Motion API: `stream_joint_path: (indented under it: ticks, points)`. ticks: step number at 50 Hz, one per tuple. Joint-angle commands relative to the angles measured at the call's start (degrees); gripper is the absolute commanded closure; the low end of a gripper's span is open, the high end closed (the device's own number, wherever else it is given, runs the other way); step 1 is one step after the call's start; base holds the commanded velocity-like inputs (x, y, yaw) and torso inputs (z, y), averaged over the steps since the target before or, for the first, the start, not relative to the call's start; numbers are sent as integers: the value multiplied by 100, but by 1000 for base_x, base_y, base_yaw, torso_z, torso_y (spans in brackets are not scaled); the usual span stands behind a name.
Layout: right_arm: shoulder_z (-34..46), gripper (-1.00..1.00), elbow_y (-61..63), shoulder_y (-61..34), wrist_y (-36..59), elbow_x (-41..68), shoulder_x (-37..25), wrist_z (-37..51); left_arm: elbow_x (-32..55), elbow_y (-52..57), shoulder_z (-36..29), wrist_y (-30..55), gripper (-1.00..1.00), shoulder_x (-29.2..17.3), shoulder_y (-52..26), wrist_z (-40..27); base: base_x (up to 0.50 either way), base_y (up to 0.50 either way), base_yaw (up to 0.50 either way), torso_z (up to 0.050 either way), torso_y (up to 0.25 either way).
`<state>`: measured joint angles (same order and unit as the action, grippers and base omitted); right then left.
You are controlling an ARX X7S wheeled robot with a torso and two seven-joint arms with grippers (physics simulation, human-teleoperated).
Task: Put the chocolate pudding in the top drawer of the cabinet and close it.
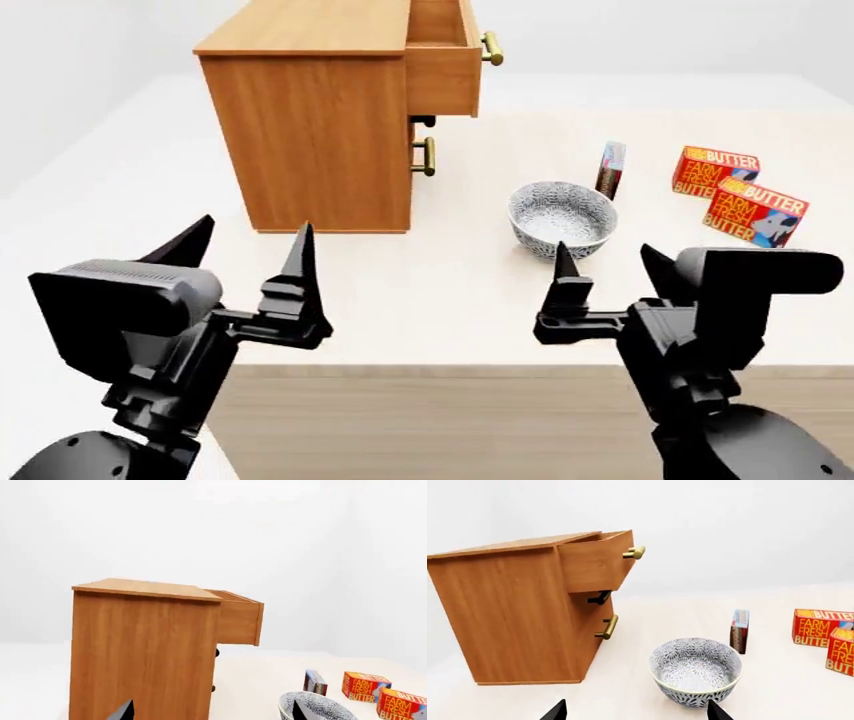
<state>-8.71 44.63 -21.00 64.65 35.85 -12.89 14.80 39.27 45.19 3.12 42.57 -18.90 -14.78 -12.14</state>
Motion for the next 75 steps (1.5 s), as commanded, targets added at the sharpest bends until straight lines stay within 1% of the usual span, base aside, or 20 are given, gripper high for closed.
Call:
stream_joint_path:
  ticks: [1,5,11,14,20,23,27,32,38,47,55,65,75]
  points:
    - [-470,-100,335,-1571,1693,914,-28,394,2002,782,1033,1325,-100,-596,-1208,-508,0,0,0,0,0]
    - [-508,-100,162,-2013,1958,1043,-13,476,2580,743,1256,1492,-100,-792,-1556,-686,0,0,0,0,0]
    - [-438,-100,-224,-2552,2116,1120,1,565,3479,631,1609,1611,-100,-1077,-1895,-1047,0,0,0,0,0]
    - [-395,-100,-662,-2937,2122,1125,110,576,3944,551,1800,1601,-100,-1213,-2013,-1297,20,0,0,0,0]
    - [269,-100,-1652,-3522,1509,722,-21,320,4970,370,1956,1559,-100,-1586,-2337,-1832,18,0,0,0,0]
    - [416,-100,-2229,-3865,1302,574,-3,220,5416,272,1956,1512,-100,-1803,-2536,-2103,20,0,0,0,0]
    - [652,-100,-3030,-4380,1002,353,25,66,5804,138,1927,1450,-100,-2017,-2763,-2291,20,0,0,0,0]
    - [999,-100,-4072,-4978,537,36,41,-190,6410,78,1772,1336,-100,-2320,-3112,-2684,19,0,0,0,0]
    - [1244,-100,-5181,-5500,232,-183,105,-438,6828,-50,1611,1273,-100,-2541,-3379,-2808,18,0,0,0,0]
    - [1704,-100,-6805,-6364,-512,-662,214,-794,7746,31,1512,961,-100,-3086,-3786,-3332,20,0,0,0,0]
    - [2043,-100,-8139,-6981,-1160,-1007,358,-1125,8283,73,1389,776,-100,-3384,-3902,-3610,63,0,0,0,0]
    - [2366,-100,-9295,-7405,-1699,-1292,539,-1404,8878,199,1323,503,-100,-3817,-4087,-4000,93,0,0,0,0]
    - [2514,-100,-9783,-7686,-1928,-1412,581,-1536,9054,219,1239,409,-100,-3978,-4248,-4092,95,0,0,0,0]
